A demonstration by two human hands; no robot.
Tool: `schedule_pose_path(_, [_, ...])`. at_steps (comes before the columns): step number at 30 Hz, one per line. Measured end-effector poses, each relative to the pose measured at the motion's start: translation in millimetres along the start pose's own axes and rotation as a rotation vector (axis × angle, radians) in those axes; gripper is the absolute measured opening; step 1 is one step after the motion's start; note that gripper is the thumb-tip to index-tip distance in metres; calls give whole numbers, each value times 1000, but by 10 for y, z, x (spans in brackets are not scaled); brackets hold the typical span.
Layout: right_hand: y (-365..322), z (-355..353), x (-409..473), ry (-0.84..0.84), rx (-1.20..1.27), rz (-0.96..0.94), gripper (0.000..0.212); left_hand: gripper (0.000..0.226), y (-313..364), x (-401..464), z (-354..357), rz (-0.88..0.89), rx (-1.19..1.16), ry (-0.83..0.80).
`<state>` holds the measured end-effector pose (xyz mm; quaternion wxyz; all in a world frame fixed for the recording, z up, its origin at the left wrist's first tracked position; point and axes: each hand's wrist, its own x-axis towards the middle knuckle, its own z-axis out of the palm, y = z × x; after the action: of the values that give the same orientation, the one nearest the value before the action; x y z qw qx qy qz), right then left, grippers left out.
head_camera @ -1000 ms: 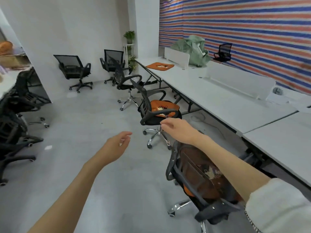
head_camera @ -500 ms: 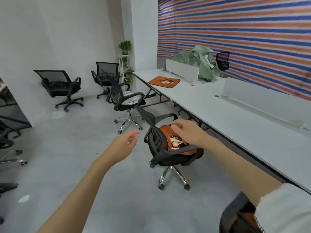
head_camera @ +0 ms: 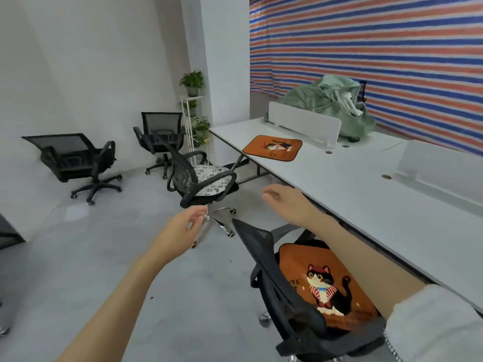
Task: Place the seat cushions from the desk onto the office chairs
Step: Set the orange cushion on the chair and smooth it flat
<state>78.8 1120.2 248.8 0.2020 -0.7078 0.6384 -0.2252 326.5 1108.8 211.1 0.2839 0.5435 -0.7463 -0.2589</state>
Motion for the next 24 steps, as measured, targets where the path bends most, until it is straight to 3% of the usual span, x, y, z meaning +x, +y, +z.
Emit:
schedule_pose_path(13, [177, 668, 3475, 125, 54, 289, 40, 29, -1678, 3560, -379, 100, -32, -191])
schedule_pose_path(18, [452, 602, 4407, 189, 81, 389, 39, 31, -1880, 4699, -235, 165, -22, -332])
schedule_pose_path(24, [1255, 444, 5696, 263, 160, 469, 40, 32, -2028, 6334, 316, 213, 11, -458])
